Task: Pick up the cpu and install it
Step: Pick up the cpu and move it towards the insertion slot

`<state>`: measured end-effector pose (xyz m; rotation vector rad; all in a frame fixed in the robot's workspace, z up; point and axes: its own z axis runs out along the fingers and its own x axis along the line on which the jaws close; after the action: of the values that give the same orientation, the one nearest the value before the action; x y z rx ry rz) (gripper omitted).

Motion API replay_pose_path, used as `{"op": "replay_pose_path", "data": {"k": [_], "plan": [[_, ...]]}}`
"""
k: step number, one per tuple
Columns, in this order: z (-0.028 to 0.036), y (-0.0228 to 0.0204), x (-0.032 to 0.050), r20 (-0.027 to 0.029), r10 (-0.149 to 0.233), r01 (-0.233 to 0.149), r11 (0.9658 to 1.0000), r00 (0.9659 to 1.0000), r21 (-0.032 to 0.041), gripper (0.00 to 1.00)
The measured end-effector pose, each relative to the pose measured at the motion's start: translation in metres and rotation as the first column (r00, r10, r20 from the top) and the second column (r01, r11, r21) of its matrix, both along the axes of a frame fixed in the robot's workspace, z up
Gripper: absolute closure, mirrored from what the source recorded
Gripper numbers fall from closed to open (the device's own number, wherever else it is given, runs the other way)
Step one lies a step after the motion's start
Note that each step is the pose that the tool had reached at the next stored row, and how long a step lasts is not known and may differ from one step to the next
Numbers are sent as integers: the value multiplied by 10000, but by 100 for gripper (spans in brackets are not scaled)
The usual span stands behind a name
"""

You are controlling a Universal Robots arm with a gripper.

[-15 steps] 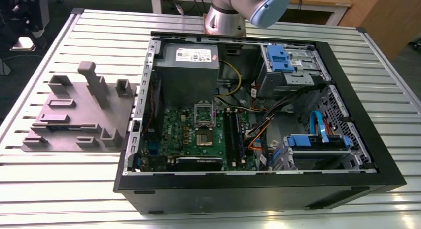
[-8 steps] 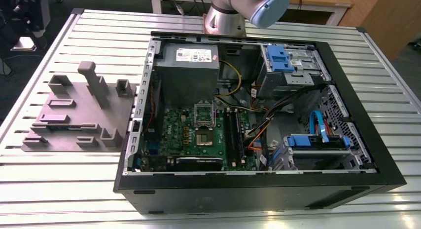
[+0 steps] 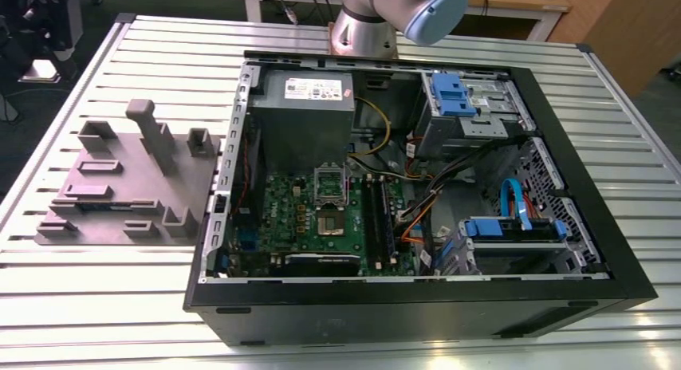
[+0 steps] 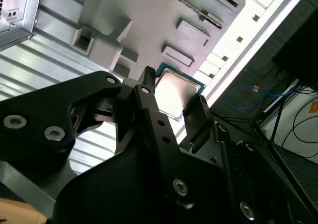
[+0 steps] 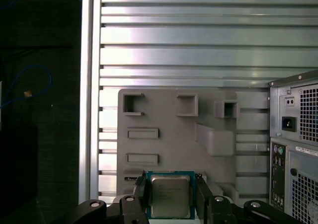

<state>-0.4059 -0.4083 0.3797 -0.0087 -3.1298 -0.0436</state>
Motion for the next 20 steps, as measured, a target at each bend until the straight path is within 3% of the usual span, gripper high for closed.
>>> {"op": "replay_pose_path", "data": {"k": [20], "plan": [[0, 0, 110, 1, 0, 0, 10000, 10000, 0, 53]]}}
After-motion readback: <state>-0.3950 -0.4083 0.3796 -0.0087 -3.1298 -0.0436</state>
